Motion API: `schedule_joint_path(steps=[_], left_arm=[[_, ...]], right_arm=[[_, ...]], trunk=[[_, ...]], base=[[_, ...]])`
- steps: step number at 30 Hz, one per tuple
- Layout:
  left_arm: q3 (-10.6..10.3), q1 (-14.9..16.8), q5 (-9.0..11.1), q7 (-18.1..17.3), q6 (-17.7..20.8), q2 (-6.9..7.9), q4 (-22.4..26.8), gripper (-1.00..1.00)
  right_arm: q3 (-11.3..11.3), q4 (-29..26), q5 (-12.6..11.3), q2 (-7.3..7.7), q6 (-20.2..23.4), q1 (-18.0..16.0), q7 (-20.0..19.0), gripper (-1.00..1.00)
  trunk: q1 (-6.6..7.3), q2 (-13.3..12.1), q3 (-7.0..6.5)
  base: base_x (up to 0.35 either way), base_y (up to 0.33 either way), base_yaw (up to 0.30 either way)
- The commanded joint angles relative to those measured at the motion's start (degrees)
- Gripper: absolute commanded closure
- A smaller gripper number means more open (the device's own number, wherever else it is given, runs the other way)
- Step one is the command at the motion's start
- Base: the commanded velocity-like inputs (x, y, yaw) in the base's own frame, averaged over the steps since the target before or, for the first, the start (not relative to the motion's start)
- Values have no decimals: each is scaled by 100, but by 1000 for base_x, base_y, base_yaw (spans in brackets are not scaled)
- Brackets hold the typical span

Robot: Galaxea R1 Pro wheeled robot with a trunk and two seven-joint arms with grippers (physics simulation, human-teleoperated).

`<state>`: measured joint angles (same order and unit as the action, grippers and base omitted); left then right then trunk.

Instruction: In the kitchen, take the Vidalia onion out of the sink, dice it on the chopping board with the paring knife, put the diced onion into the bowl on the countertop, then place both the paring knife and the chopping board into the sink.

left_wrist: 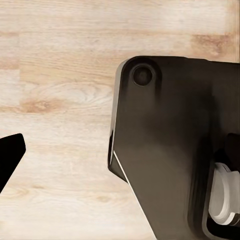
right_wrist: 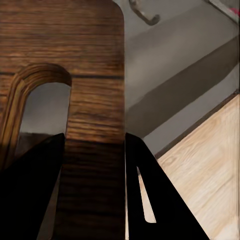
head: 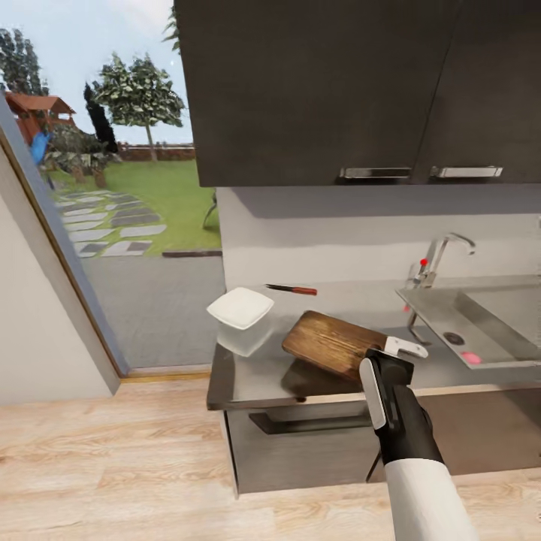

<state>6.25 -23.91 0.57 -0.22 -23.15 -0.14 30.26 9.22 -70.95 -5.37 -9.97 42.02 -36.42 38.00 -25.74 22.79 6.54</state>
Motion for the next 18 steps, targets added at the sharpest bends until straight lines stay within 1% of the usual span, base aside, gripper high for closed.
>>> schedule_joint_path(steps=[1, 7, 10, 13, 16, 18], left_arm=[[8, -2, 5, -1, -6, -2, 11, -100], [8, -1, 5, 4, -6, -4, 9, -100], [8, -2, 5, 4, -6, -4, 13, -100], [8, -3, 5, 5, -6, -4, 9, -100], [8, -1, 5, 5, -6, -4, 10, -100], [8, 0, 5, 5, -6, -4, 10, -100]], right_arm=[[1, -6, -51, -2, 4, -6, 45, 100], [1, 3, -52, -2, 23, -6, 23, 100], [1, 14, -52, -2, 24, -6, -115, 100], [1, 19, -52, -2, 25, -6, -466, 100], [1, 19, -46, -2, 34, -6, -738, 100], [1, 20, -39, 110, 50, -6, -1010, 100]], trunk=[[-4, 13, 11], [-4, 13, 11], [-4, 13, 11], [-4, 13, 11], [-4, 13, 11], [-4, 13, 11]], base=[[0, -306, 1], [0, -306, 0], [0, -305, 0], [0, -304, 0], [0, -304, 0], [0, -304, 0]])
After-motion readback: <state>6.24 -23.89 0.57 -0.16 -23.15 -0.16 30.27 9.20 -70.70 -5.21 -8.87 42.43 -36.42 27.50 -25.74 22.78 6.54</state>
